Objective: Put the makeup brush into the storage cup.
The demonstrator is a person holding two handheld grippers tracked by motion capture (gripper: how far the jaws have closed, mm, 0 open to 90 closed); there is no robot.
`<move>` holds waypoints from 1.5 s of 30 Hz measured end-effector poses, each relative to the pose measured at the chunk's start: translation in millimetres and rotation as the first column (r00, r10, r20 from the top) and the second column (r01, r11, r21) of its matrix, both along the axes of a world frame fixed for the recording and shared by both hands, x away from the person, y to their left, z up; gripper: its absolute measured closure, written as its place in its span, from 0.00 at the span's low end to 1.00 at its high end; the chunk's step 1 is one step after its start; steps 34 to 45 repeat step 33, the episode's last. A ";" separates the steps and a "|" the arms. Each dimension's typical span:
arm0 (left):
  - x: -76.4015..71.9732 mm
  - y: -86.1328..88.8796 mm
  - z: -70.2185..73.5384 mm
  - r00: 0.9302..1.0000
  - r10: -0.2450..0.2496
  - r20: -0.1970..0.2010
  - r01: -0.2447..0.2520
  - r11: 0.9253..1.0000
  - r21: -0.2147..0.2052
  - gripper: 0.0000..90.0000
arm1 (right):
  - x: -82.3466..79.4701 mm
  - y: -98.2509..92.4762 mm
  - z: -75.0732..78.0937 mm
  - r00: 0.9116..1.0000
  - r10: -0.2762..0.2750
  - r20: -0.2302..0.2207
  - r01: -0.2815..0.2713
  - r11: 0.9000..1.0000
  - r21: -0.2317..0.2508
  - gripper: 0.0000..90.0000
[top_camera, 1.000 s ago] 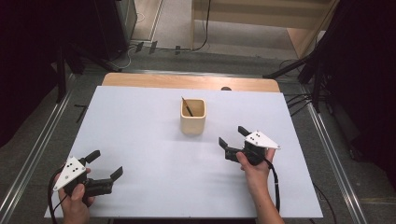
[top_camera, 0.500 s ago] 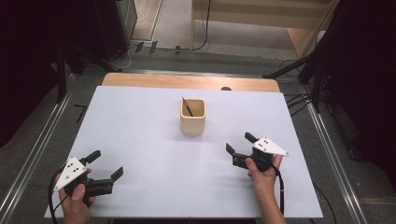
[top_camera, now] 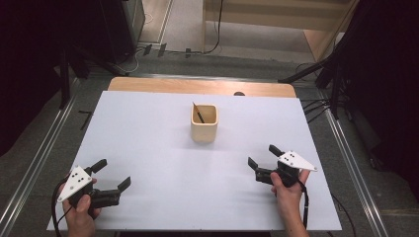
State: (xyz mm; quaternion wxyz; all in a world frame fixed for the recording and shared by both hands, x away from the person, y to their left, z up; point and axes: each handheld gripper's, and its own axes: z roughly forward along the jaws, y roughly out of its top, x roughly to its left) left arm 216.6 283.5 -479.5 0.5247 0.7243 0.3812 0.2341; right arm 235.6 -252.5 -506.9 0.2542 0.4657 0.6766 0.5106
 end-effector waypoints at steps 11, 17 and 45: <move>0.1 -0.2 -0.4 1.000 0.002 0.000 -0.002 1.000 -0.001 0.00 | -10.6 -16.4 -1.9 1.000 -0.012 -0.003 0.012 1.000 0.000 0.04; 0.0 -0.2 -0.3 1.000 0.002 0.000 -0.002 1.000 -0.001 0.00 | -18.2 -25.5 -3.1 1.000 -0.018 -0.011 0.018 1.000 -0.008 0.03; 1.0 0.2 -0.6 1.000 0.003 0.000 -0.003 1.000 -0.003 0.00 | -50.6 -50.1 -0.1 0.999 -0.050 0.010 0.050 0.999 0.006 0.00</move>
